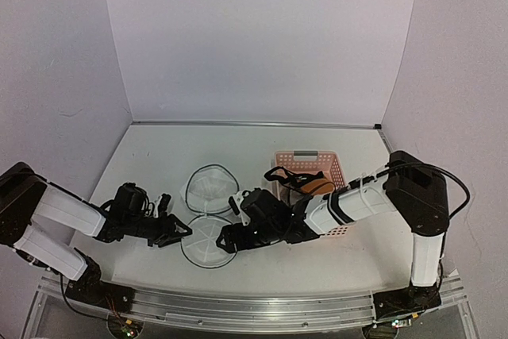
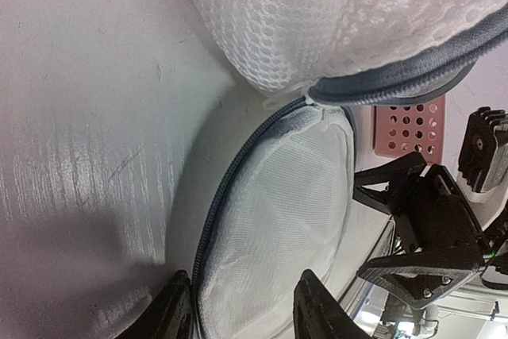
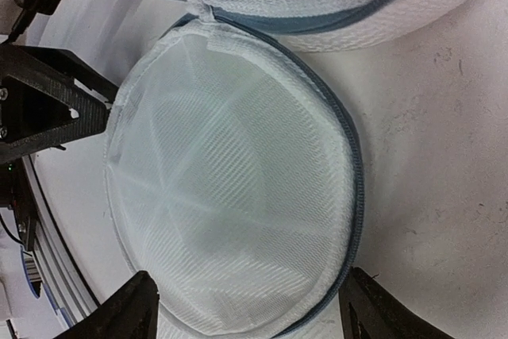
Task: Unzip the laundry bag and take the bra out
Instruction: Pick up the laundry bag lid at the center of the board.
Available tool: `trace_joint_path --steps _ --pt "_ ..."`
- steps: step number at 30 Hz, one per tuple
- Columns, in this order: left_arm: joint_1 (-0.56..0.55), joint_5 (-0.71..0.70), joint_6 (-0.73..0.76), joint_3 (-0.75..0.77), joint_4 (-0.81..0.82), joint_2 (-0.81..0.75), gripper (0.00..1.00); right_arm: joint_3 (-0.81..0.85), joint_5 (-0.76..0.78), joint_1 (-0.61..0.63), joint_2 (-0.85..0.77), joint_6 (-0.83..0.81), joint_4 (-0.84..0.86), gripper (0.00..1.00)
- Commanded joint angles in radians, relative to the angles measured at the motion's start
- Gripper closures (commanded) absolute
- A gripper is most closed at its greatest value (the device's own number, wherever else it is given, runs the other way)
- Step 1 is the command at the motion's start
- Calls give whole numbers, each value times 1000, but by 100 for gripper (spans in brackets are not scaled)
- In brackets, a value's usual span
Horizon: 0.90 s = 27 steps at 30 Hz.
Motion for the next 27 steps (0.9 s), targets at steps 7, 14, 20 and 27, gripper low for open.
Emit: trace_joint_path --steps 7,14,20,27 --pt "-11 -21 -13 -61 -85 46 56 -59 -114 -5 17 44 191 23" --pt "-24 -8 -28 -75 -69 27 58 -101 -153 -5 -4 64 307 29" --pt "-25 26 -55 -80 -58 -51 75 -126 -134 -4 -29 71 328 30" --pt "-25 67 -117 -73 -57 -179 94 -166 -114 -5 -85 58 336 30"
